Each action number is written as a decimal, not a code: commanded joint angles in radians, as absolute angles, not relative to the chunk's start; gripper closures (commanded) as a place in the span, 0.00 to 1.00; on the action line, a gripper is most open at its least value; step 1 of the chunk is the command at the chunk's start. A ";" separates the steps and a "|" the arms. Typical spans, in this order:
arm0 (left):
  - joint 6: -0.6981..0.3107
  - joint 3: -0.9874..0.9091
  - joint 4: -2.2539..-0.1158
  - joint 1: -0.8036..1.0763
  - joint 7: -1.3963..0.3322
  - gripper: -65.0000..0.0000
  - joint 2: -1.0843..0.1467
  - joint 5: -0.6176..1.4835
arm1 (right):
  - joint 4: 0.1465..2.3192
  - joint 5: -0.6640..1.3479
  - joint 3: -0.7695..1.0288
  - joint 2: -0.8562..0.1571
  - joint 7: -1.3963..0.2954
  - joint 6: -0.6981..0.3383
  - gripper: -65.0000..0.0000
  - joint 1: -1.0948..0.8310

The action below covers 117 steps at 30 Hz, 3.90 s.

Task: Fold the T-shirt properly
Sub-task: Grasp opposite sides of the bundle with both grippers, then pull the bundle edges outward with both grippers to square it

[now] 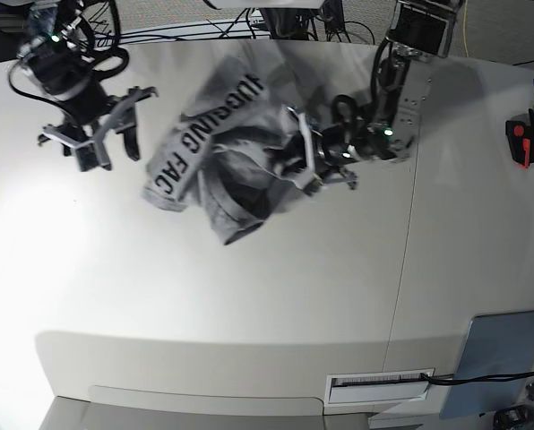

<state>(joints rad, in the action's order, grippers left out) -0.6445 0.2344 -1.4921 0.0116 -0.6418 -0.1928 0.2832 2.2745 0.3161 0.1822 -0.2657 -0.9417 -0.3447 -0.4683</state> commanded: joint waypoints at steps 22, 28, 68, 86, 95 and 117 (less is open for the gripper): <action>-0.426 0.182 -1.507 -0.031 -0.556 0.82 -0.203 0.093 | 1.858 0.097 -0.025 -0.261 -0.939 -0.261 0.58 -0.295; -0.445 0.160 -1.507 -0.068 -0.560 0.82 -0.203 0.120 | 1.962 0.097 -0.025 -0.260 -0.943 -0.186 0.58 -0.410; -0.498 0.160 -1.508 -0.096 -0.612 0.82 -0.202 0.202 | 1.714 0.265 -0.025 -0.260 -0.908 -0.213 1.00 0.083; -0.498 0.160 -1.508 -0.052 -0.611 0.82 -0.202 0.175 | 1.647 0.388 -0.025 -0.282 -1.122 -0.215 0.57 0.155; -0.498 0.160 -1.508 -0.052 -0.609 0.82 -0.202 0.176 | 1.544 0.423 -0.025 -0.282 -1.156 -0.193 0.57 0.133; -0.498 0.160 -1.508 -0.052 -0.604 0.82 -0.202 0.176 | 1.597 0.450 -0.025 -0.254 -1.070 -0.213 1.00 0.275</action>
